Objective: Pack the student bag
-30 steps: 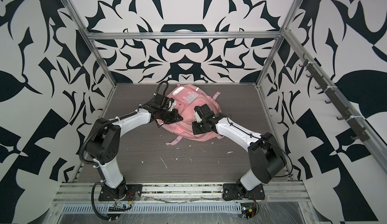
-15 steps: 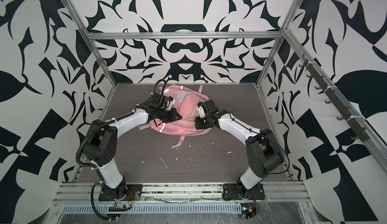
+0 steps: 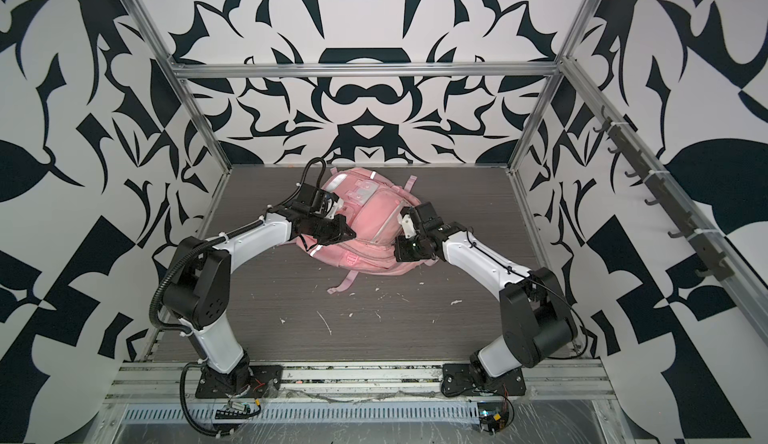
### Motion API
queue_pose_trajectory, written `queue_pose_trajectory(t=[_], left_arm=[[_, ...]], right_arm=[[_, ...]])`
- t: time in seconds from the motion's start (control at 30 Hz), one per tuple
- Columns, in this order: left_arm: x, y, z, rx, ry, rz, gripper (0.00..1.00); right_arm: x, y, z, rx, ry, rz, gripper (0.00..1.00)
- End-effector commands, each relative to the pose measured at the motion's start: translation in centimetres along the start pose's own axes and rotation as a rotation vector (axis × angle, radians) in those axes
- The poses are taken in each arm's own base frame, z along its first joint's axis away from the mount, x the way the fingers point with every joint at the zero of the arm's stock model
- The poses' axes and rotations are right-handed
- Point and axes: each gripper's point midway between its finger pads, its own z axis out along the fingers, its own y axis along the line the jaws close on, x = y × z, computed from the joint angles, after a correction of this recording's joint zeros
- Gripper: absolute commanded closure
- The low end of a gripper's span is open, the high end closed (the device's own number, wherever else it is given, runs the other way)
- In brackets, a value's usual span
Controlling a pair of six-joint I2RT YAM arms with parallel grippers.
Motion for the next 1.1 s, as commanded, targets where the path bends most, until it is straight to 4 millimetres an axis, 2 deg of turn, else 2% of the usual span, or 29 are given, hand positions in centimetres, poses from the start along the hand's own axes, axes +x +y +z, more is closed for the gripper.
queue_pose_trajectory(t=[0.0, 0.1, 0.2, 0.3, 0.5, 0.63, 0.77, 0.87, 0.93, 1.07], left_arm=[[-2.4, 5.5, -2.7, -0.207, -0.109, -0.040, 1.00], [-2.4, 6.7, -3.3, -0.218, -0.116, -0.069, 1.00], [-3.1, 7.3, -3.9, -0.227, -0.137, -0.082, 1.00], [-4.1, 7.6, -4.2, -0.245, -0.159, -0.082, 1.00], [-7.1, 7.2, -3.5, -0.241, -0.181, -0.083, 1.00], [-9.7, 7.0, -3.2, -0.243, -0.205, -0.077, 1.00], [-11.8, 6.7, -3.3, -0.228, -0.225, -0.077, 1.00], [-12.2, 6.5, -3.0, -0.213, -0.213, -0.082, 1.00], [-12.0, 6.3, -3.2, -0.206, -0.210, -0.082, 0.94], [-10.2, 6.1, -4.4, -0.197, -0.215, -0.086, 0.65]], right_arm=[[0.7, -6.9, -1.0, 0.314, 0.029, 0.097, 1.00], [-0.3, -8.0, -0.4, 0.365, 0.029, 0.101, 1.00], [-0.1, -8.3, -0.1, 0.382, 0.045, 0.092, 1.00], [0.6, -7.3, 0.0, 0.338, 0.051, 0.074, 1.00], [2.8, -2.4, 0.7, 0.241, 0.095, -0.036, 1.00], [3.9, 2.5, 2.0, 0.172, 0.121, -0.124, 1.00], [4.0, 6.8, 3.6, 0.109, 0.136, -0.184, 1.00], [3.0, 9.3, 4.8, 0.064, 0.125, -0.192, 1.00], [1.6, 10.4, 5.3, 0.049, 0.095, -0.192, 1.00], [-0.9, 12.2, 6.1, 0.025, 0.052, -0.188, 1.00]])
